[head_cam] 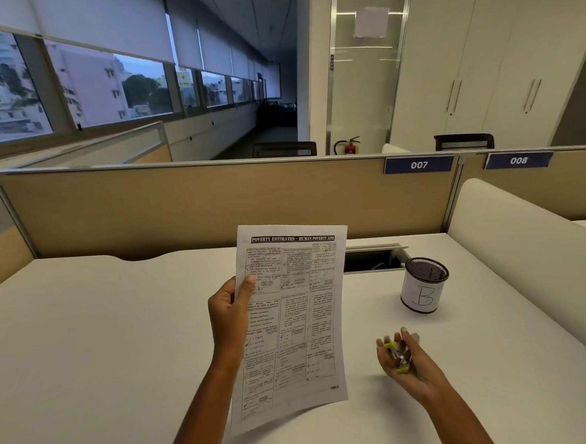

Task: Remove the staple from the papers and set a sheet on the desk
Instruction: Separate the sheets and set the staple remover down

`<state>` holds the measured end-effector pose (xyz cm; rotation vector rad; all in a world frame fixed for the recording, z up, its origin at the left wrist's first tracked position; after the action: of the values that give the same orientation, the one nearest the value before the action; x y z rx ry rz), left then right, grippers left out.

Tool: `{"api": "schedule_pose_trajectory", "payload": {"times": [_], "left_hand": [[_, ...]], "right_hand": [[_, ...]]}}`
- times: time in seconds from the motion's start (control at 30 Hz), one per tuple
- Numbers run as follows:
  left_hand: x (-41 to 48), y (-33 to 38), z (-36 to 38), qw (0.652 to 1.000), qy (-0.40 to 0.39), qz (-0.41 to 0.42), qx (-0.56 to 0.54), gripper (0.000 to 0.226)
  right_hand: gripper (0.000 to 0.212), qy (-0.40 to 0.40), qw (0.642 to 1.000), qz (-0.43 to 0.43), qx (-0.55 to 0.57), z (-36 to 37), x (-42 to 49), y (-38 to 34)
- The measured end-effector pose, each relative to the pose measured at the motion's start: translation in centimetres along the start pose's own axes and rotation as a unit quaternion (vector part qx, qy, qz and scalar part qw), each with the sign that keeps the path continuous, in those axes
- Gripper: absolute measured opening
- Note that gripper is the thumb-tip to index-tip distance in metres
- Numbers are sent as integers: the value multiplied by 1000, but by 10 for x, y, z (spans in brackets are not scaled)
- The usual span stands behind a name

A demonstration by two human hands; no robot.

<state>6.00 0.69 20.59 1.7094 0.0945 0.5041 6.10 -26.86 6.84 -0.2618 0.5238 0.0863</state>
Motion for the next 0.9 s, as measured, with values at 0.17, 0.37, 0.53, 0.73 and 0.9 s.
{"api": "schedule_pose_trajectory", "payload": {"times": [0.17,0.37,0.53,0.73,0.9], "left_hand": [[-2,0,0,1000,-1,-3,5,16],[-5,3,0,1000,-7,-5,-1,16],[-6,4,2,1000,-9,-9,-6,16],[-6,7,5,1000,-18,-9,-7,15],[-6,10,8,999,-30,-11,-11,14]], "right_hand": [[30,-7,1000,-13,-5,13,-4,1],[34,-74,997,10,-13,34,-11,0],[101,-129,991,19,-17,49,-17,8],[45,-68,983,34,-168,51,-27,30],[57,24,963,20,-266,33,-25,34]]}}
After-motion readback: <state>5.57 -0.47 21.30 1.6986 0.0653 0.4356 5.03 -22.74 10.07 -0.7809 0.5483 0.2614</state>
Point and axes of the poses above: each hand's wrist, its own x-axis towards the middle knuckle, its own z-axis out of the palm, y = z × x, the point moved 6 cm from there along x, towards the middle knuckle, and after that the axes turned 13 degrees about x, right-handed, at the moved point
